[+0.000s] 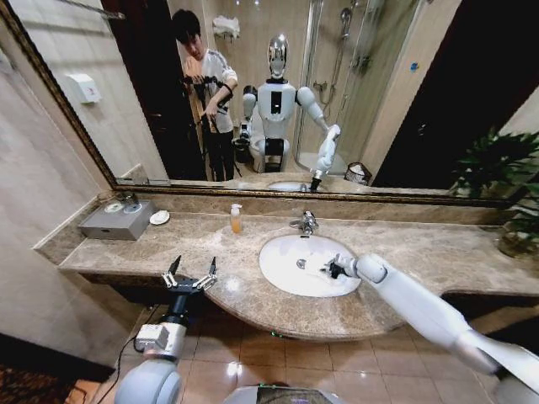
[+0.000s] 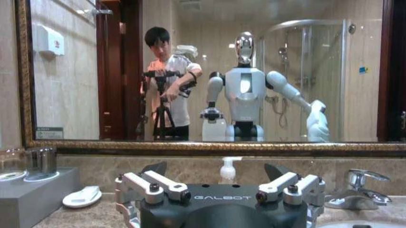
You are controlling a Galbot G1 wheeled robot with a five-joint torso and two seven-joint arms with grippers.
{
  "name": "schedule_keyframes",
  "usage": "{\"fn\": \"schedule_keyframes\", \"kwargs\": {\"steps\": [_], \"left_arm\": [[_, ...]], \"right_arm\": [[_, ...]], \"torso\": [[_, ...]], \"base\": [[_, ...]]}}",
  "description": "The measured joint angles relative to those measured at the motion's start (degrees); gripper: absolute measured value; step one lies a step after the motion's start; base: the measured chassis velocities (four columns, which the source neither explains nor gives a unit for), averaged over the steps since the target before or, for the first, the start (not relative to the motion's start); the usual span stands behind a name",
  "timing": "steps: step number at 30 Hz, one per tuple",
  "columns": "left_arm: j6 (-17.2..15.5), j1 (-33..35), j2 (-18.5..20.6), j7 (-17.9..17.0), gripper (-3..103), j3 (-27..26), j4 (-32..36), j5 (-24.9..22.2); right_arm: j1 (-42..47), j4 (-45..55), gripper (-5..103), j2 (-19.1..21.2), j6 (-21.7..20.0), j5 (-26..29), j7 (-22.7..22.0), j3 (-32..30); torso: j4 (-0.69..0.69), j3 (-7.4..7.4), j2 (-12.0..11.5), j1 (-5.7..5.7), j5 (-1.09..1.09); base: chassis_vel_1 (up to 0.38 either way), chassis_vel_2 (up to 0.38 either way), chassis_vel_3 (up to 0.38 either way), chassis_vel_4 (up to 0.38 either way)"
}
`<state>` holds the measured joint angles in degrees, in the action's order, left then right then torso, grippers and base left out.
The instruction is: Pick up the towel from the sink counter and wipe the mirror surface.
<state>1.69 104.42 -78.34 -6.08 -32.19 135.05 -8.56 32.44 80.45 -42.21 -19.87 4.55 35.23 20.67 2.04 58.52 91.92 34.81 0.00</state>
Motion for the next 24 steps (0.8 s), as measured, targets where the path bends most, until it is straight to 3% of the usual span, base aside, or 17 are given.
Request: {"fn": "schedule_keyframes", "kwargs": {"steps": [4,9,11,15,24], "left_arm": [[0.0,0.0,0.0,0.0,100,0.0,0.0,0.0],[0.0,0.0,0.0,0.0,100,0.0,0.0,0.0],[0.0,0.0,0.0,0.0,100,0.0,0.0,0.0],[0.0,0.0,0.0,0.0,100,0.0,0.0,0.0],[0.0,0.0,0.0,0.0,100,0.0,0.0,0.0]], "right_arm": [[-0.8,2.6,9,1.7,-1.4,2.7,-0.4,2.6],[-5.2,-8.3,9,-2.8,1.0,-1.3,-0.4,0.5],[-7.7,-12.0,9,-5.0,1.6,-2.2,-0.4,-0.7],[-9.9,-13.6,9,-6.6,1.8,-3.0,-0.5,-0.7],[-5.8,-6.1,9,-3.9,0.7,-1.8,-0.6,3.6]], "torso": [[0.01,0.00,0.0,-0.01,0.01],[0.01,0.01,0.0,0.00,0.05],[0.02,0.00,0.0,0.00,-0.03],[0.06,0.01,0.0,0.01,0.00],[0.00,0.00,0.0,0.00,0.00]], "base": [[0.000,0.000,0.000,0.000],[0.000,0.000,0.000,0.000],[0.000,0.000,0.000,0.000],[0.000,0.000,0.000,0.000],[0.000,0.000,0.000,0.000]]}}
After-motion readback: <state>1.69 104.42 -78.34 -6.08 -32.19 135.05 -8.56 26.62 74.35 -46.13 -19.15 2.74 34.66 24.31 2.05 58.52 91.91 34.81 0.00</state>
